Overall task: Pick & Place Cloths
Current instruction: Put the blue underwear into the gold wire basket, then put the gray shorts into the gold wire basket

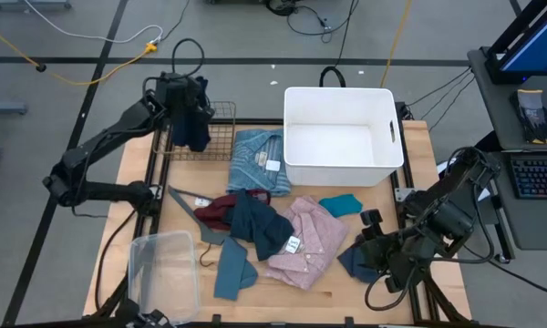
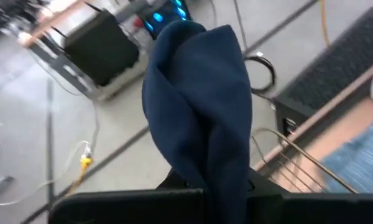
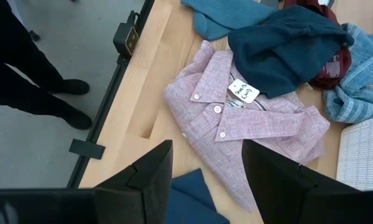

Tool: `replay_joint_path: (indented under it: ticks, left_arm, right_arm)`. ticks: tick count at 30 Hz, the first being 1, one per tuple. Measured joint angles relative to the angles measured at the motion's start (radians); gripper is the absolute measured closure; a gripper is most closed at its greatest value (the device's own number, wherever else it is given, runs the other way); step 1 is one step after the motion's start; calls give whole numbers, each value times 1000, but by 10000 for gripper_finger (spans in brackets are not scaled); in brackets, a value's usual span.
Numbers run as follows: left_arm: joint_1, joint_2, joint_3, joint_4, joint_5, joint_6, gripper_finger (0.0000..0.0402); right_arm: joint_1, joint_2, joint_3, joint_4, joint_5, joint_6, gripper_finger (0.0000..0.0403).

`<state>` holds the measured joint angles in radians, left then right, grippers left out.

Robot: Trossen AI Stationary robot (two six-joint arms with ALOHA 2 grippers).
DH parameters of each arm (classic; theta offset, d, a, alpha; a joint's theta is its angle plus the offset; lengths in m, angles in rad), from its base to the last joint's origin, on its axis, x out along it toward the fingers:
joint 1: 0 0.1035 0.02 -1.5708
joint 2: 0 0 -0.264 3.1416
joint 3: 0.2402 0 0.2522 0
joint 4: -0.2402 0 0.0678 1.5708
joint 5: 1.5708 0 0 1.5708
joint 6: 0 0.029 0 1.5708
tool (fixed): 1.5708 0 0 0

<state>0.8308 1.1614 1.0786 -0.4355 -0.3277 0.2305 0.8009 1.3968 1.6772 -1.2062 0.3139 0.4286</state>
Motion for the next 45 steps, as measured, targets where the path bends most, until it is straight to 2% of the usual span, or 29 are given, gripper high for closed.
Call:
replay_joint_path:
  ticks: [6, 13, 17, 22, 28, 31, 36, 41, 43, 45]
  left_arm:
    - [25, 17, 0, -35, 33, -61, 401]
    - [34, 93, 0, -47, 172, -135, 401]
    - [36, 121, 0, -61, 196, -184, 395]
    - [54, 129, 0, -146, 290, -228, 392]
    - [68, 128, 0, -231, 295, -293, 383]
    - [67, 128, 0, -240, 296, -293, 352]
    - [66, 123, 0, -248, 253, -292, 265]
    - [66, 104, 0, -288, -2, -302, 176]
    - [67, 94, 0, -308, -43, -312, 152]
    - [66, 83, 0, -339, -41, -305, 136]
  right_arm:
    - [0, 0, 0, 24, 1, 4, 220]
    - [0, 0, 0, 31, 2, 5, 222]
    - [0, 0, 0, 44, 1, 5, 223]
    - [0, 0, 0, 51, 0, 5, 223]
    - [-1, 0, 0, 51, -1, -1, 224]
    - [-1, 0, 0, 51, -1, -2, 223]
    - [-1, 0, 0, 51, -1, -2, 226]
    - [-1, 0, 0, 51, -2, -2, 225]
    - [-1, 0, 0, 51, -3, 2, 225]
    - [-1, 0, 0, 51, -3, 4, 226]
